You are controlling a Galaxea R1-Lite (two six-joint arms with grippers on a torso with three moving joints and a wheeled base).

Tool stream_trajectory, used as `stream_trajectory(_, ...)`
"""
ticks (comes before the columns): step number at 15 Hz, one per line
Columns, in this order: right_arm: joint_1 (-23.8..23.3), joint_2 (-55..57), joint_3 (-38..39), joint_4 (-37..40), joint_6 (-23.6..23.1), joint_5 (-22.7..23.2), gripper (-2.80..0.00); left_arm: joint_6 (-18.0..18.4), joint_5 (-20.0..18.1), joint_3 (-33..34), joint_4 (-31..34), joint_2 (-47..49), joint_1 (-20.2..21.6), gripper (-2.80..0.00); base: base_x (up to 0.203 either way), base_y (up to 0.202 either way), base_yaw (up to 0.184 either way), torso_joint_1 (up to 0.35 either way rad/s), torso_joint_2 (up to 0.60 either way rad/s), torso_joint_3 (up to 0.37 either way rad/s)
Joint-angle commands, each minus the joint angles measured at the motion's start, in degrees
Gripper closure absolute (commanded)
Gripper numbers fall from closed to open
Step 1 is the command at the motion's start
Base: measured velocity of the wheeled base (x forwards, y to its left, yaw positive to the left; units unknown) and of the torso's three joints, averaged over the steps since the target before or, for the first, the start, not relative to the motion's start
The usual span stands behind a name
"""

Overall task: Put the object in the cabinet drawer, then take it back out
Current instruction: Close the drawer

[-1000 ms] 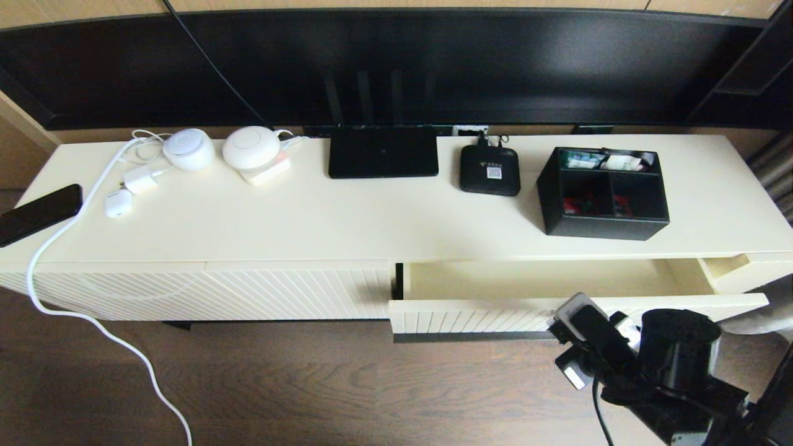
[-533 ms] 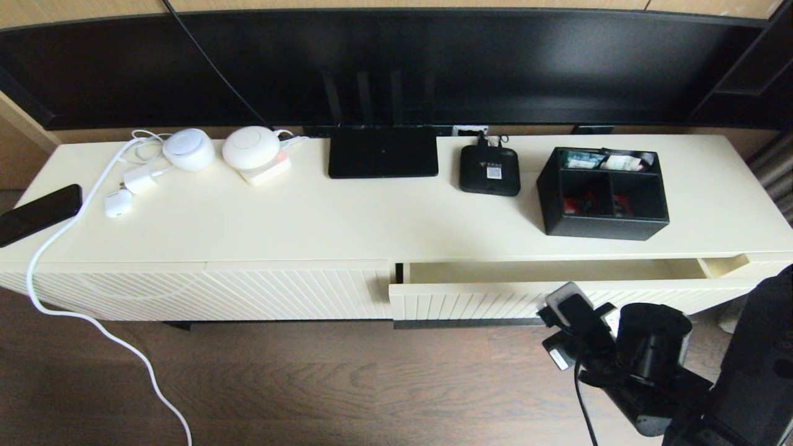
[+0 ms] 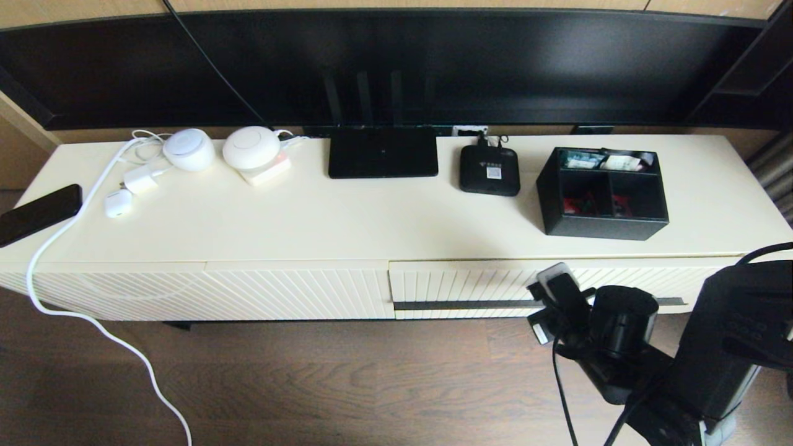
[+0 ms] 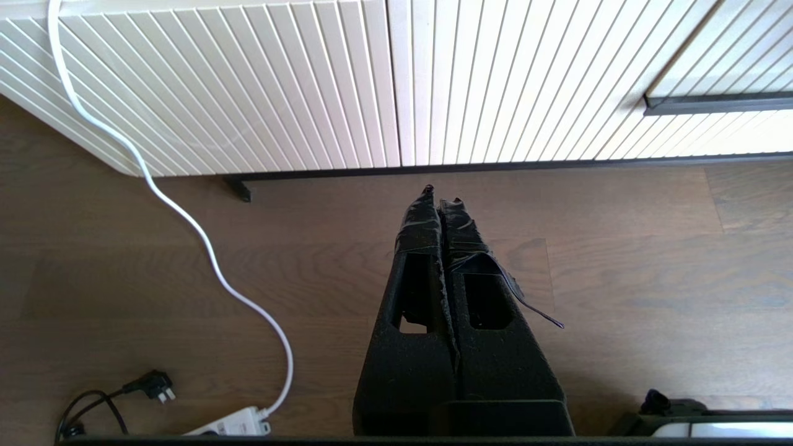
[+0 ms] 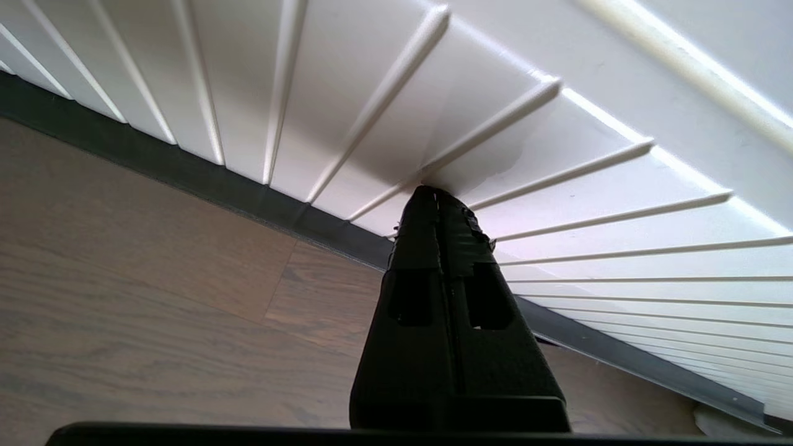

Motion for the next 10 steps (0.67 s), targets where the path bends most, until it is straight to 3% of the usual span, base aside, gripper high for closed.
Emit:
stream_trajectory(1, -0.6, 2.1, -2.1, -0.6, -0.2, -0.1, 0.0, 0.0, 0.0, 0.0, 0.0, 0.1, 0.0, 0.0, 0.0, 0.0, 0.0, 0.0, 0.0, 0.0)
stream_trajectory(5, -0.8, 3.0, -4.2, -0.6, -0.2, -0.1, 0.0, 0.0, 0.0, 0.0, 0.0, 0.1, 0.0, 0.0, 0.0, 0.0, 0.0, 0.0, 0.0, 0.0)
stream_trajectory(10, -0.4, -5.5, 4.9, -0.6, -1.6, -0.2, 0.0, 0.0, 0.0, 0.0, 0.0, 0.1, 0.0, 0.0, 0.0, 0.0, 0.0, 0.0, 0.0, 0.0)
